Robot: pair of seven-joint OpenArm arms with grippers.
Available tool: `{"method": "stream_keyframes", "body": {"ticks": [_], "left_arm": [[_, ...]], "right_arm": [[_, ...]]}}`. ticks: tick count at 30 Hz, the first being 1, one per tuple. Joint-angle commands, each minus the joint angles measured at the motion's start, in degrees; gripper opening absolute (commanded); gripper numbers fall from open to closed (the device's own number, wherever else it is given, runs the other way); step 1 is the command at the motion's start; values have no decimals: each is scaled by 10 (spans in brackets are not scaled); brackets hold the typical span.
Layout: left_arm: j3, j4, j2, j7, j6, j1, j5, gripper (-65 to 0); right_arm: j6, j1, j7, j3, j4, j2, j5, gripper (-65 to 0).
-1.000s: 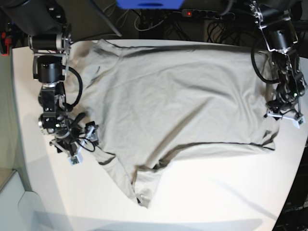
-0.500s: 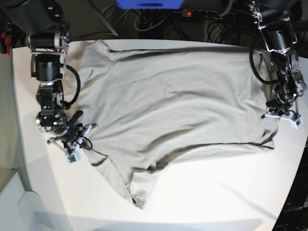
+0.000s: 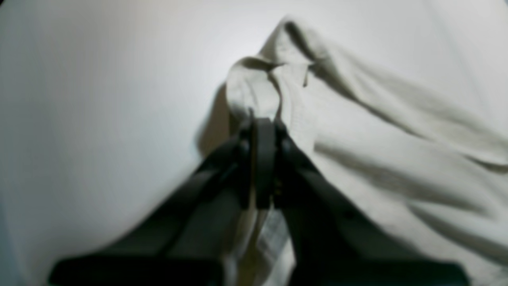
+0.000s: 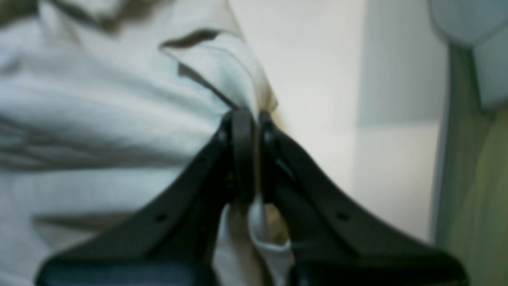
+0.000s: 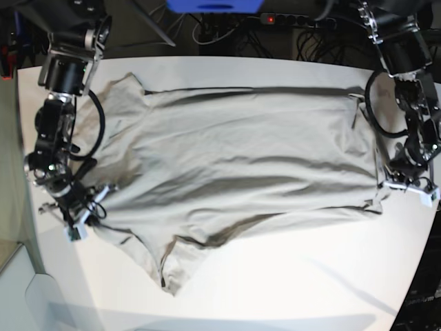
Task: Layout the t-shirt on the table in an organized manner, then fold the t-shirt properly
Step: 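Drag the shirt edge with both grippers away from the hem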
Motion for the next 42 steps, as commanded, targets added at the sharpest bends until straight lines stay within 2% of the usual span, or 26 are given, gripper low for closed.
{"method": "stream_keyframes", "body": {"ticks": [1,10,11,13,15,16,19,21,24,27,31,35,42], "left_arm": [[-2,10,-10,-9,0,-6,-5,-639],[-2,55,-30,-2,-1,63,-8,-638],[-2,63,-31,6,-1,66,-8,-638],[-4,78,-31,30,-1,69,-8,-638],[-23,88,-34,46,-5,70,-8,-638],[-35,90,-36,49,-16,70,-8,-638],[-91,107,-33,71,-92,69,-15,-639],[-121,122,-32,90,-117,66,-26,-639],[-136,125,-32,95,-118,56,-31,-639],[-134,125,-36,98,-118,39,-25,-639],[-133,128,-36,99,-121,47,-25,-639],[-136,127,-33,93,-123,95,-32,-639],[-132,125,-11,99,-123,139,-25,-637]], "right_arm": [[8,0,14,2,11,8,8,-650],[10,-130,18,14,152,10,11,-650],[16,-143,18,13,168,10,11,-650],[53,-163,18,15,202,0,12,-650],[53,-178,17,21,232,-11,11,-650],[53,-185,16,28,245,-14,11,-650],[53,-190,16,58,280,-42,11,-650],[53,-189,16,83,300,-60,11,-650],[53,-177,15,101,307,-75,10,-650],[53,-176,15,82,311,-69,7,-650],[53,-176,14,93,322,-70,8,-650],[53,-198,14,124,326,-71,11,-650],[53,-242,15,83,326,-67,7,-650]]}}
